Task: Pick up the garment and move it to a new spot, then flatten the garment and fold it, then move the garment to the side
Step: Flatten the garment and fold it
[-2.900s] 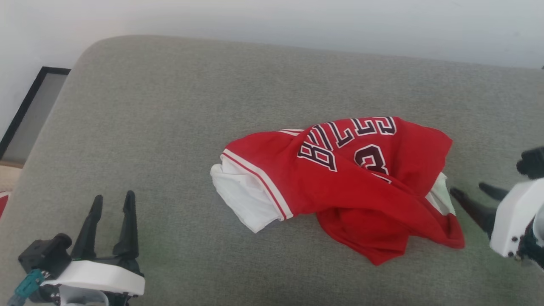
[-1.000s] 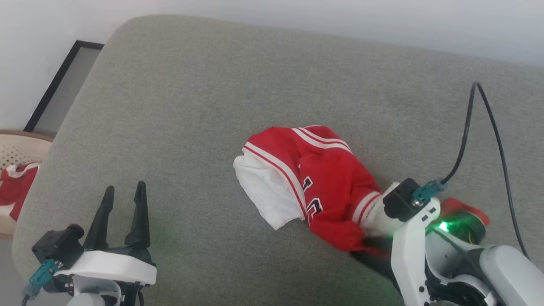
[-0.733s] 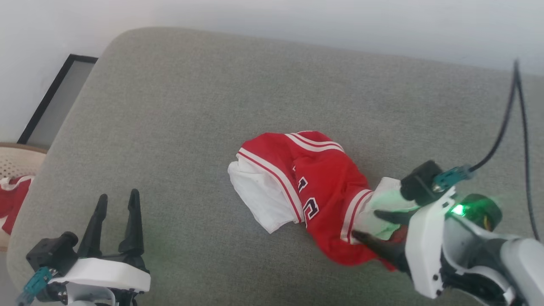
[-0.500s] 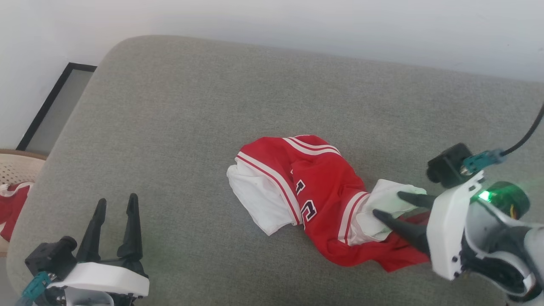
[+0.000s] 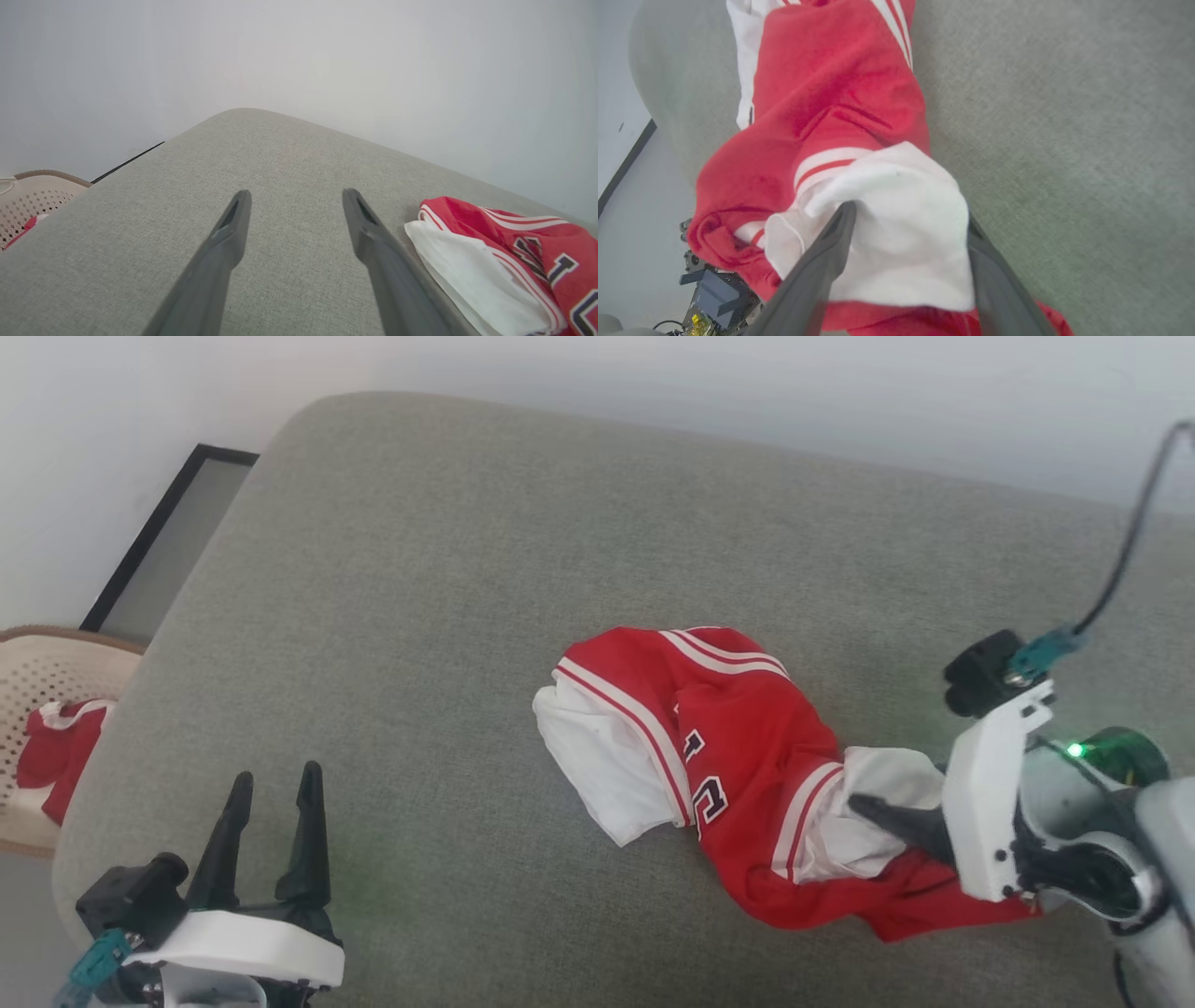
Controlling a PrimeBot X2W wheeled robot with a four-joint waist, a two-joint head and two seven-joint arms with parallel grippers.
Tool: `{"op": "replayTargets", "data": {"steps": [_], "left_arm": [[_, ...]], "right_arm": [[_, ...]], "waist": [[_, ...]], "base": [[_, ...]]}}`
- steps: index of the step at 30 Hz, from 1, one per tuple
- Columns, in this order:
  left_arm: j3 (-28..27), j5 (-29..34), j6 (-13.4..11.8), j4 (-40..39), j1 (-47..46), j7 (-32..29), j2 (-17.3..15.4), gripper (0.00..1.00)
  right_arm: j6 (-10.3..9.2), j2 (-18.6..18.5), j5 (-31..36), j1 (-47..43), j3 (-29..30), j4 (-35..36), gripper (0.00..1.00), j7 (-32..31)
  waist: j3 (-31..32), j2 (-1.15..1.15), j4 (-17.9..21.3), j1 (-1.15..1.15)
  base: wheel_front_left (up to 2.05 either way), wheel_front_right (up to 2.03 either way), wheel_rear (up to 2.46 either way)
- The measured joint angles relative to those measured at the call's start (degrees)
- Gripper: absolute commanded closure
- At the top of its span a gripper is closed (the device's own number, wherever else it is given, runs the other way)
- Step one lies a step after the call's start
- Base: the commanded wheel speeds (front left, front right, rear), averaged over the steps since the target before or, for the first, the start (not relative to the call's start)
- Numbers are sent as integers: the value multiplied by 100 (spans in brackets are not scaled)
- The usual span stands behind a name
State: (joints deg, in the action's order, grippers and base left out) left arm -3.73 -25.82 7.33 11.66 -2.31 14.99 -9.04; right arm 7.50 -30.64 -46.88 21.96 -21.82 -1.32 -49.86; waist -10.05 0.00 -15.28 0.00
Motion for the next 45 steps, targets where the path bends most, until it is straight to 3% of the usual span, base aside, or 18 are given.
{"op": "replayTargets", "data": {"steps": [2,3,4,10,19,31,39,41,42,43,45], "left_arm": [[3,0,0,7,-28,0,11,0],[9,0,-1,15,-30,0,18,0],[11,0,0,25,-32,0,24,0],[-24,0,-1,36,-39,0,41,0],[-138,0,0,-35,-8,0,36,0],[74,-1,0,-66,-174,0,24,0],[234,-1,0,26,-304,0,8,0],[270,0,0,65,-362,0,-10,0],[278,0,0,70,-396,0,-16,0],[287,0,0,75,-421,0,-27,0],[292,0,0,83,-444,0,-89,0]], "right_arm": [[0,-1,-55,113,-214,-211,1,-10],[0,-11,-105,171,-328,-289,68,-10],[0,-16,-166,220,-419,-323,100,19],[0,-265,-427,555,-547,-333,100,413],[0,-894,-450,767,126,-515,100,875],[2,-1324,27,1292,497,-2234,100,1415],[2,-1193,215,1573,248,-3471,98,1686],[2,-1121,198,1656,188,-3678,56,1722],[2,-1093,169,1709,159,-3765,8,1752],[2,-1078,151,1758,122,-3807,0,1758],[3,-1062,98,1871,57,-3869,0,1755]], "waist": [[-28,0,-41,0],[-40,0,-60,0],[-49,0,-78,0],[-52,0,-104,0],[-13,0,91,0],[-300,0,86,0],[-482,0,-57,0],[-507,0,-60,0],[-514,0,-53,0],[-520,0,-39,0],[-524,0,6,0]], "base": [[0,0,0],[0,0,0],[0,0,0],[0,0,0],[0,0,0],[0,0,0],[0,0,0],[0,0,0],[0,0,0],[0,0,0],[0,0,0]]}}
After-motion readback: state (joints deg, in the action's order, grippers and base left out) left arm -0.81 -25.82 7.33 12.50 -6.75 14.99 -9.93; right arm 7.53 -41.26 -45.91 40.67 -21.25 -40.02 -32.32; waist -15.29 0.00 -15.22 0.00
